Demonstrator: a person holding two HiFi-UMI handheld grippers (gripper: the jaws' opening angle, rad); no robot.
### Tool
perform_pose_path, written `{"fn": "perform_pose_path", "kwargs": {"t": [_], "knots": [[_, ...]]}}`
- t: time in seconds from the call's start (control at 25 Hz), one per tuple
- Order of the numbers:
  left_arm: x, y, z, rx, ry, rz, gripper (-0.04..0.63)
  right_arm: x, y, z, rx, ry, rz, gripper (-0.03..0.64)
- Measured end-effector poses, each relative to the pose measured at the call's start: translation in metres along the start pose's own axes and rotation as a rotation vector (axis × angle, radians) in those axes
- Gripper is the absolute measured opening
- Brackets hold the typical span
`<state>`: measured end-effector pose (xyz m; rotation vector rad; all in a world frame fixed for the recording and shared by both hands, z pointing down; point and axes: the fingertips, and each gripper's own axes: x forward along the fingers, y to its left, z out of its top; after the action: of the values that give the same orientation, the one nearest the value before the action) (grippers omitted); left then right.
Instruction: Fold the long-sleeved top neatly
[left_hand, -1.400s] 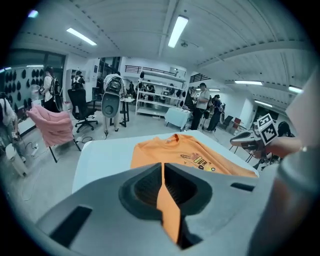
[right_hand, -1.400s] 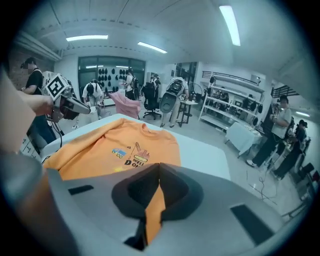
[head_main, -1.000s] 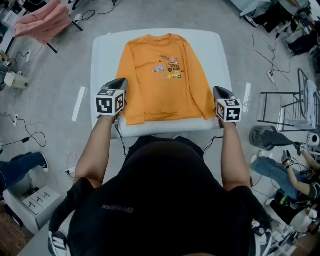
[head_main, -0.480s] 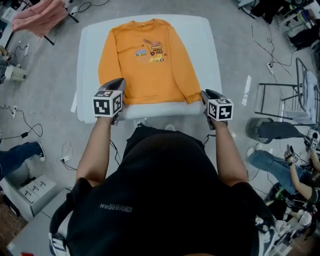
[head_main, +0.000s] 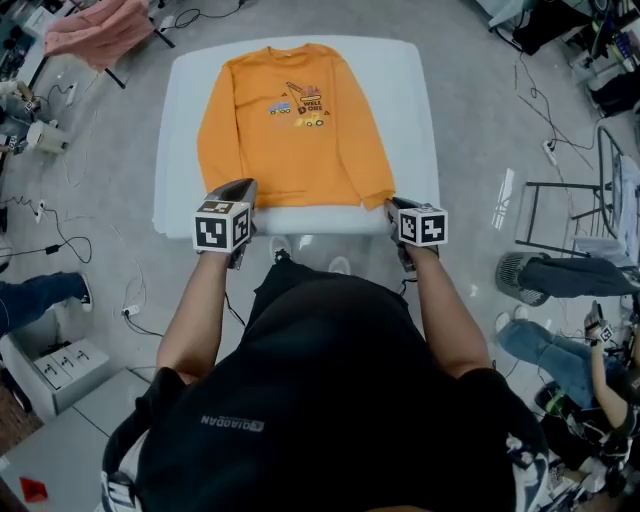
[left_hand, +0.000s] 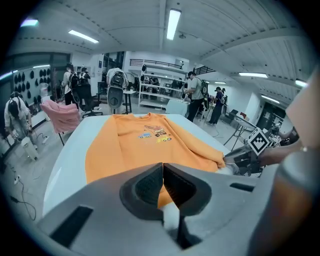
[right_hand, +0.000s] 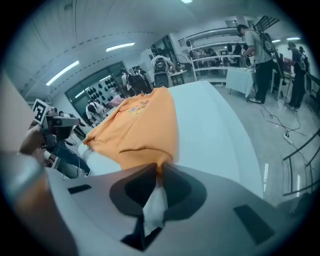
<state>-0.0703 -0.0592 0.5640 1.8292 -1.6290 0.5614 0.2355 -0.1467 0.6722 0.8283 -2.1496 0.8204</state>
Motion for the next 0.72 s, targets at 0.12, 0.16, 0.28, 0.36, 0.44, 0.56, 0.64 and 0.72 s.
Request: {"fn": "perform_pose_path", "kwargs": {"t": [0.12, 0.16, 0.28, 0.36, 0.44, 0.56, 0.64, 0.72], "knots": [[-0.006, -0.003, 0.002, -0.014, -0.024, 0.015, 0.006, 0.0, -0.015, 0.007, 0.002, -0.02, -0.013, 0.029], [-0.009, -0.002, 0.002, -0.02, -0.028, 0.025, 0.006, -0.002, -0.025, 0.011, 0.016, -0.033, -0.025, 0.028], [-0.016, 0.003, -0.001, -0.035, -0.037, 0.059, 0.006, -0.011, -0.061, 0.026, 0.051, -0.074, -0.075, 0.026], [-0.022, 0.007, -0.003, -0.047, -0.044, 0.084, 0.006, -0.02, -0.089, 0.041, 0.06, -0.104, -0.115, 0.025], [-0.028, 0.012, -0.005, -0.061, -0.051, 0.111, 0.006, -0.033, -0.115, 0.063, 0.062, -0.145, -0.15, 0.025], [-0.038, 0.019, -0.006, -0.075, -0.062, 0.147, 0.006, -0.056, -0.147, 0.109, 0.049, -0.229, -0.191, 0.025], [-0.041, 0.022, -0.004, -0.081, -0.069, 0.164, 0.006, -0.072, -0.163, 0.146, 0.022, -0.283, -0.217, 0.025], [-0.042, 0.025, -0.001, -0.086, -0.076, 0.176, 0.006, -0.087, -0.176, 0.184, -0.014, -0.329, -0.248, 0.023]]}}
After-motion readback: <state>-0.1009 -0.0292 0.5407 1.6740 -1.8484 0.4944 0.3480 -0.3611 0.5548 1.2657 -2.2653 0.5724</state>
